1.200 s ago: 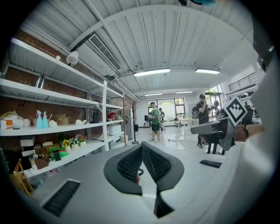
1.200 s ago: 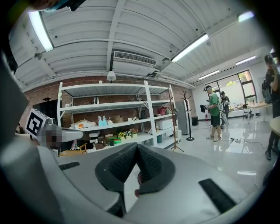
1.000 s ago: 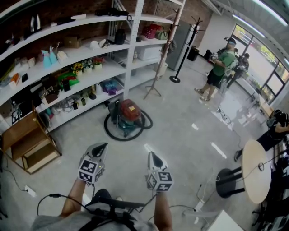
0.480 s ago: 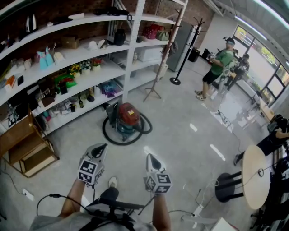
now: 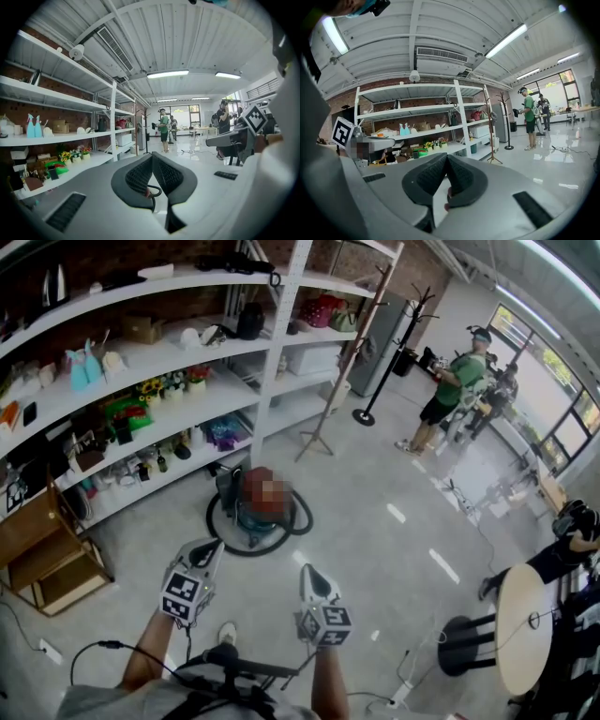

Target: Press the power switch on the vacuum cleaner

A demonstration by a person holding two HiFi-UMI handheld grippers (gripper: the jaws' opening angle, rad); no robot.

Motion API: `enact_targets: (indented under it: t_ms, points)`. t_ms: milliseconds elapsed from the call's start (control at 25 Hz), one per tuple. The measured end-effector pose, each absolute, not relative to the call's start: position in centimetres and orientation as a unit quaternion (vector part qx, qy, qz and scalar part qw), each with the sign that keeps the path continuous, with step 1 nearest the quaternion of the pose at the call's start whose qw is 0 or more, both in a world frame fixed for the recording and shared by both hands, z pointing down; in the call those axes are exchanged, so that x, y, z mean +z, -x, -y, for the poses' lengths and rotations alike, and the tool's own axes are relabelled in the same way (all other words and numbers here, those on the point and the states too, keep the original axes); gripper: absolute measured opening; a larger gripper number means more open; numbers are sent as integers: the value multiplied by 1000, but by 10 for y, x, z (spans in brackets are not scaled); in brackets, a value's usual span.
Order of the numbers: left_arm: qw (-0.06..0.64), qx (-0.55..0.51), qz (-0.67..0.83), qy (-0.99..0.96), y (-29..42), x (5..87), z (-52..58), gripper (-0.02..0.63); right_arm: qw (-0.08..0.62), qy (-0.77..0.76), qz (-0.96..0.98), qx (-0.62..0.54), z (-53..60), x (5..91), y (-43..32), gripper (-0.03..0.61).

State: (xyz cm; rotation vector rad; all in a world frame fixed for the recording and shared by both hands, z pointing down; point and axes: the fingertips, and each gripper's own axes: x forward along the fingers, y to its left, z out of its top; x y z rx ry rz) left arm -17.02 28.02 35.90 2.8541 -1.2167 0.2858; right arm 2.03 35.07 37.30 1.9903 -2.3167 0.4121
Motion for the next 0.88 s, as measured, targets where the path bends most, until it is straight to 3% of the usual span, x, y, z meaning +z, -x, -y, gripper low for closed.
enact_targets:
  t_ms: [880]
  points:
    - [6, 93, 376, -922, 156, 354, -147, 6, 37, -644, 753, 129, -218, 367, -23, 12]
